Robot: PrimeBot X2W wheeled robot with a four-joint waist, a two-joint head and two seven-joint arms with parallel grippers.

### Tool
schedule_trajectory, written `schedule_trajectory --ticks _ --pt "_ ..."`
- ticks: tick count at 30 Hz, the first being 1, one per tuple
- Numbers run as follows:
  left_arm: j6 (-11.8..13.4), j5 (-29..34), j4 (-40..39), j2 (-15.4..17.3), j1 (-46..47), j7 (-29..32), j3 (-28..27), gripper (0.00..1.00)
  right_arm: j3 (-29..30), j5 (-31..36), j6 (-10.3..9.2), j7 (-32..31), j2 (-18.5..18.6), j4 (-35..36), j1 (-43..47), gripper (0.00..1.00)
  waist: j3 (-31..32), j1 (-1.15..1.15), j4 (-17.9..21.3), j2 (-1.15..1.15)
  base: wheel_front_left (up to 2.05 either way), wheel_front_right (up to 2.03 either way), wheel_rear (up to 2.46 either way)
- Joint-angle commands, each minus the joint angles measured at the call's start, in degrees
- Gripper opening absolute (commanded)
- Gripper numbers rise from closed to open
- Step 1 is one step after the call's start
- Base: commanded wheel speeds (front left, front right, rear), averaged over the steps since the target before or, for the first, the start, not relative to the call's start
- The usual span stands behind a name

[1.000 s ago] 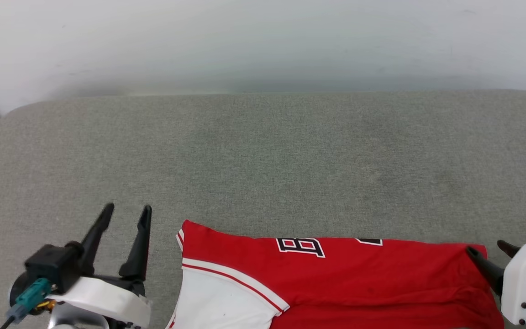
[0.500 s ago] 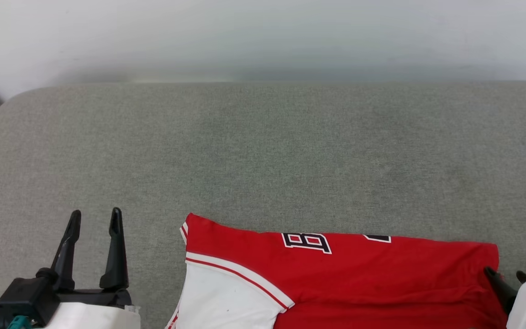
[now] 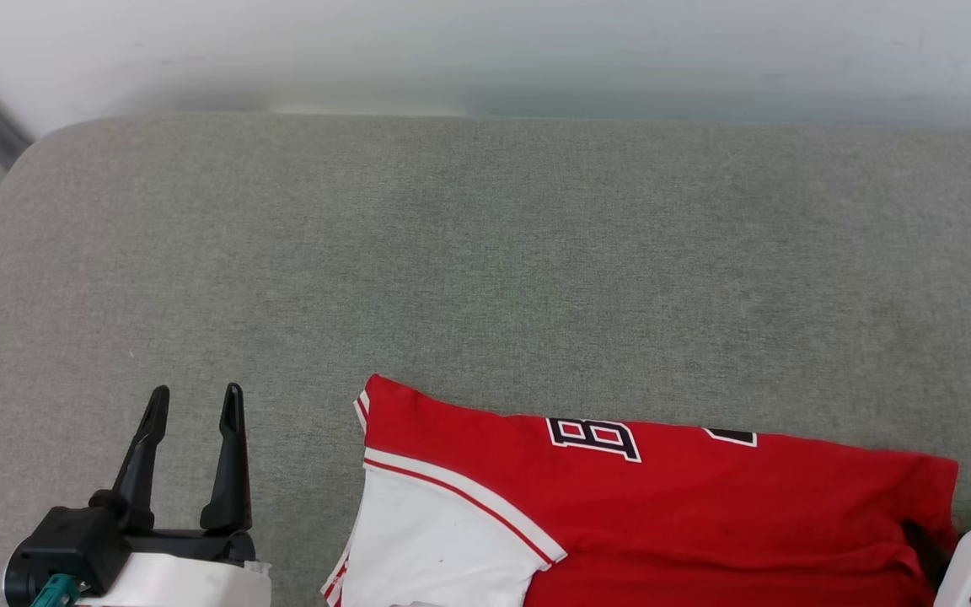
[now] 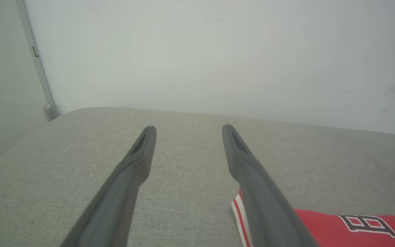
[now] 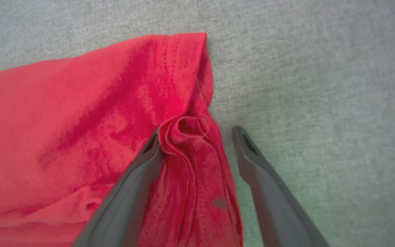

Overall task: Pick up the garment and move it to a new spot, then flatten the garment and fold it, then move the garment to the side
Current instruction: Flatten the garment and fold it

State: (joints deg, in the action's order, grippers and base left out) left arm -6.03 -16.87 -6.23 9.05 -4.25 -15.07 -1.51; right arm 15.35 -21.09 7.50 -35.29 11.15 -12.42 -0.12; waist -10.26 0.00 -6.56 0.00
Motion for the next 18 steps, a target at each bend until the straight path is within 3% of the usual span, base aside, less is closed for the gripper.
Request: schedule_trajectory --ticks 1,6,7,8,9,18 --pt "-0.39 0.47 0.23 -0.32 0.88 -0.12 -0.21 1.0 -2.21 -0.38 -0.02 -0.82 -2.17 -3.46 0.74 1.0 -0.2 0.0 -0.29 0.0 0.0 0.0 0.0" --pt "-1.06 1.43 0.99 -1.3 1.19 -0.12 -0.62 1.0 -7.26 -3.03 0.41 -0.31 -3.89 -5.32 1.64 1.0 -0.14 0.0 -0.68 0.0 0.0 0.0 0.0" --pt "-1.12 1.6 1.12 -1.38 1.18 -0.12 -0.71 1.0 -8.1 -3.16 0.47 0.01 -3.78 -5.55 1.8 0.87 -0.06 0.0 -0.67 0.0 0.0 0.0 0.0" --pt "-1.2 1.69 1.28 -1.46 1.16 -0.12 -0.77 1.0 -8.67 -3.12 0.47 0.64 -3.61 -5.74 1.8 0.38 0.06 0.0 -0.63 0.0 0.0 0.0 0.0" --pt "-1.28 1.75 1.45 -1.46 1.08 -0.12 -0.73 1.0 -8.96 -3.11 0.48 1.25 -3.41 -5.91 1.66 0.0 0.25 0.0 -0.55 0.0 0.0 0.0 0.0" --pt "-1.41 2.38 2.59 -1.17 -0.17 -0.12 -0.95 1.0 -6.46 -0.96 -0.04 6.99 2.03 -4.43 -0.66 0.0 2.43 0.0 0.93 0.0 0.0 0.0 0.0"
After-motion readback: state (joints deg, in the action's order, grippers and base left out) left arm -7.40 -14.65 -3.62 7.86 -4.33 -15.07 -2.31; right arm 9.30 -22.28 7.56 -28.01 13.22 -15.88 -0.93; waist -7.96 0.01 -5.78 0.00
